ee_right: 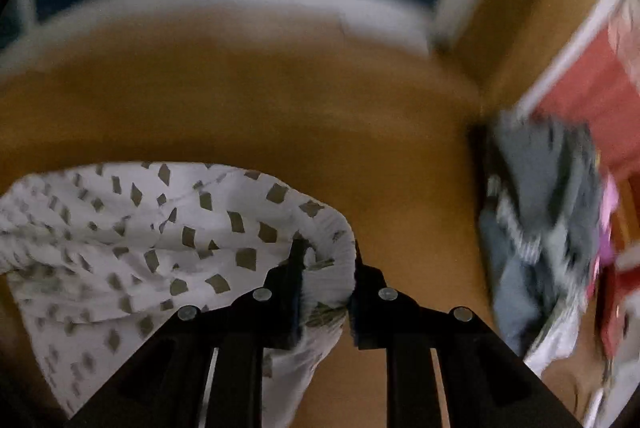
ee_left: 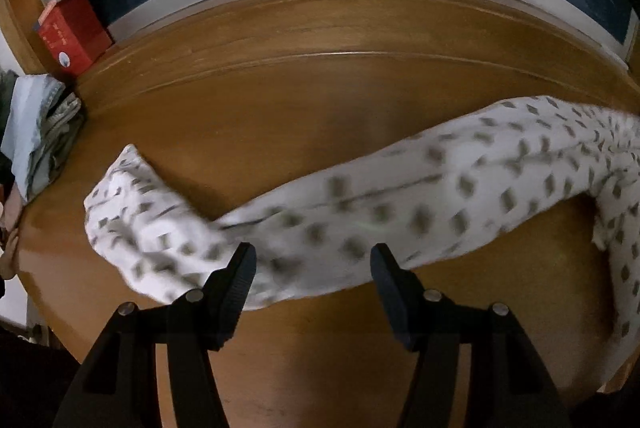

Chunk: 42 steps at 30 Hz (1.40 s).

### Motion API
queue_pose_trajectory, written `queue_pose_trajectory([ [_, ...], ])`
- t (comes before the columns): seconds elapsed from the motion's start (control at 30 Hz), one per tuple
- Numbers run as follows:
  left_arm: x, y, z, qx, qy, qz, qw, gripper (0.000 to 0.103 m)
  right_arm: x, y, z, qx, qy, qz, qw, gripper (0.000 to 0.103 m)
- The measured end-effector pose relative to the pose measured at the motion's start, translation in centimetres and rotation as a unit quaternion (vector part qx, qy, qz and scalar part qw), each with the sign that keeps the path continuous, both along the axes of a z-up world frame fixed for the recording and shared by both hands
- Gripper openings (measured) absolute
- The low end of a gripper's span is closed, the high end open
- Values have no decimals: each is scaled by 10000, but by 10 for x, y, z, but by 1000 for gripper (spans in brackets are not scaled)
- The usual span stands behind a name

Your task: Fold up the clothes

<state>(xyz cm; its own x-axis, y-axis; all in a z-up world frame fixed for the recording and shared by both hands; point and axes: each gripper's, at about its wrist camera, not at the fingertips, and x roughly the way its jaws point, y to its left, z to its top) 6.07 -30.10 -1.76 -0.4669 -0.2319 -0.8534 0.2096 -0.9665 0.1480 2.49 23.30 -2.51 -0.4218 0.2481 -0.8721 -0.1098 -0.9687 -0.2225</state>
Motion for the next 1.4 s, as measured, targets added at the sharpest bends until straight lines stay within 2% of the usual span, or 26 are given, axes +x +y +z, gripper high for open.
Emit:
queue_pose_trajectory([
  [0.07, 5, -1, 2, -53, 16, 14, 10000, 57, 10, -5, 3, -124, 37, -9, 9999, 20],
  [0.2, 21, -11, 9, -206, -13, 152, 9997, 57, 38, -44, 39, -151, 551, 437, 9974, 37],
  [0.3, 24, -27, 16, -338, -9, 256, 9991, 57, 58, -98, 66, -117, 887, 1298, 9875, 43],
  [0.4, 21, -53, 25, -500, 42, 300, 9983, 57, 69, -152, 68, -301, 816, 2171, 9723, 46],
  [0.47, 16, -72, 27, -632, 26, 315, 9975, 57, 71, -191, 52, -670, 487, 2692, 9595, 46],
  [0.57, 6, -103, 27, -845, -59, 451, 9954, 57, 74, -255, 20, -912, 20, 3168, 9441, 46],
  [0.73, -11, -171, 15, -925, -284, 658, 9931, 57, 80, -347, -23, -1301, -445, 3879, 9114, 46],
  [0.83, -24, -209, 2, -763, -582, 577, 9937, 57, 78, -395, -39, -1359, -692, 4182, 8955, 46],
  [0.9, -31, -224, -4, -658, -748, 409, 9942, 57, 74, -420, -47, -1335, -860, 4303, 8886, 46],
  [1.07, -50, -241, -12, -793, -864, -112, 9930, 57, 71, -469, -61, -1085, -1113, 4571, 8757, 46],
  [1.17, -59, -243, -21, -799, -922, -376, 9918, 57, 70, -484, -69, -842, -1161, 4627, 8748, 46],
  [1.27, -61, -243, -22, -615, -813, -633, 9928, 57, 67, -490, -74, -788, -1125, 4525, 8811, 46],
  [1.33, -62, -244, -23, -476, -732, -800, 9930, 50, 64, -492, -74, -818, -1056, 4442, 8859, 46],
  [1.37, -61, -243, -22, -329, -674, -884, 9933, 34, 62, -492, -74, -845, -1021, 4385, 8889, 41],
  [1.4, -60, -243, -21, -134, -638, -973, 9931, 10, 60, -492, -74, -827, -990, 4343, 8915, 36],
])
